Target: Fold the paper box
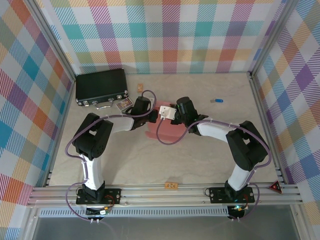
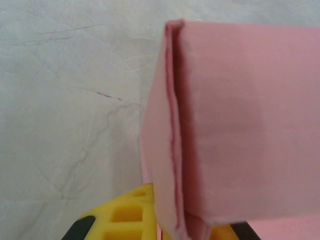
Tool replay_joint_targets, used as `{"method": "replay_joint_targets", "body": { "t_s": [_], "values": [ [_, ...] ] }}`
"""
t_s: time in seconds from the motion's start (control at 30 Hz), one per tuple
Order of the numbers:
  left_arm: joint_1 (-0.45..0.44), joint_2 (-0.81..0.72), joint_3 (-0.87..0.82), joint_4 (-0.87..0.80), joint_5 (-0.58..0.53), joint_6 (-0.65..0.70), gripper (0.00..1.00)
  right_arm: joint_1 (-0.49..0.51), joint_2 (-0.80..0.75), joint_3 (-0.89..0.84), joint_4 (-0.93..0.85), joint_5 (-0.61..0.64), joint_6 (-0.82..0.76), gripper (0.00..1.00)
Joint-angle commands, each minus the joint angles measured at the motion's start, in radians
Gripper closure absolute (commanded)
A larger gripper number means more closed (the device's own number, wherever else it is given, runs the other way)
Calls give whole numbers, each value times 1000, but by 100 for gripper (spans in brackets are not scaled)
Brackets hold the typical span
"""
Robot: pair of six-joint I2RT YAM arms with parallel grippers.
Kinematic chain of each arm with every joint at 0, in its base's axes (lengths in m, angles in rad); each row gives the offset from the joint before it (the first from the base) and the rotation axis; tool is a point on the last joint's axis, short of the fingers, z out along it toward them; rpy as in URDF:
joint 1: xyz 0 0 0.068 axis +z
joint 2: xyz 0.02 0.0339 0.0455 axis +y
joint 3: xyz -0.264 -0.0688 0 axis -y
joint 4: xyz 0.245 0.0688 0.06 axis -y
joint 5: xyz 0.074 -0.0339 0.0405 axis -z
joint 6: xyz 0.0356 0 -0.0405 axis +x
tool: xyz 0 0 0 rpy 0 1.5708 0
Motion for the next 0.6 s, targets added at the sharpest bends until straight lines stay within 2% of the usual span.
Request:
{"method": "replay_joint_targets", "body": {
  "t_s": [0.0,0.3,0.57],
  "values": [
    [-23,-72,-16,-55,-39,26,92,11,-21,15,-15,-13,50,54],
    [-33,-140,-86,-90,-118,9,92,9,-157,-12,-46,-32,220,39],
    [-38,-192,-129,-130,-185,6,94,-70,-271,-30,-129,-35,461,37]
  ]
}}
